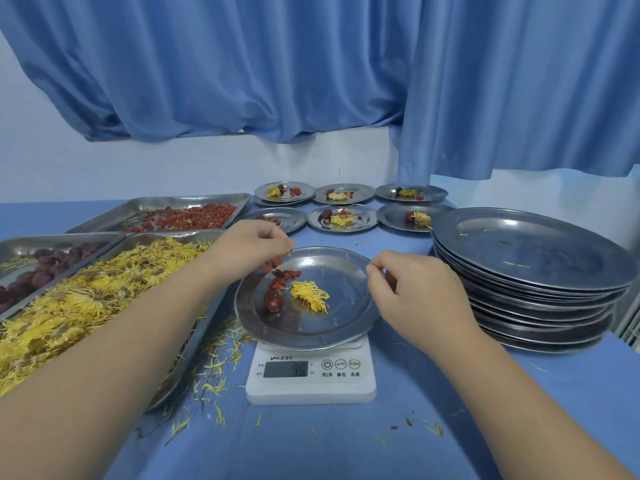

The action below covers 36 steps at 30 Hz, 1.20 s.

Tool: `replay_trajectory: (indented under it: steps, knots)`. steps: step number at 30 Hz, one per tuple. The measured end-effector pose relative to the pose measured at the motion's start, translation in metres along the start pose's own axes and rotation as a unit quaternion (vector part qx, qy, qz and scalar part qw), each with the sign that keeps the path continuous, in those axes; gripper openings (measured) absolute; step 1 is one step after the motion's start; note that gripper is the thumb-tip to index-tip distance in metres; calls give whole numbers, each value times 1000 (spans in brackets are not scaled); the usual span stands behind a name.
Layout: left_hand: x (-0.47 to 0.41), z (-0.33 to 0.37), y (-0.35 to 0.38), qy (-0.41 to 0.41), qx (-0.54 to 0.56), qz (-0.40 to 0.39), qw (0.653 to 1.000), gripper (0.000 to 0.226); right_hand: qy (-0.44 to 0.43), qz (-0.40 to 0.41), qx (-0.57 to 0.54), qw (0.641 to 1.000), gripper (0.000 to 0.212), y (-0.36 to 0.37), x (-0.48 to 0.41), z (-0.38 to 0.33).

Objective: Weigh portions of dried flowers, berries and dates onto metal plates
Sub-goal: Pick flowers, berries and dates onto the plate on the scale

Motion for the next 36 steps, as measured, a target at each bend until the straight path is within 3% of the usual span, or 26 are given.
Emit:
replay_trajectory:
  steps: [4,12,22,26,31,36]
  knots:
    - [-2,0,3,-17,14,-44,999,10,5,-3,3,1000,21,-1,-1,3]
    - [4,-3,-2,-50,179,-27,982,12,0,-10,2,1000,21,1,-1,3]
    - [7,6,7,-27,28,-17,999,27,-9,-11,2,1000,21,2,-2,1]
    - [10,9,4,-10,40,0,999,10,-12,-12,-1,1000,21,2,-2,0]
    - [16,6,-2,3,68,45,997,24,-19,-11,-6,1000,21,3,-2,-2]
    - [12,8,-3,19,-21,67,997,23,-16,-11,-22,1000,20,4,-2,-1]
Point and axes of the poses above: each hand's wrist, its own x-axis away from the middle knuckle, its own y-axis out of the palm, z = x × y, the point moved 7 cm from there along -x, towards the middle knuckle, and after that the axes turned 8 degrees about x, right-handed, at the moved point
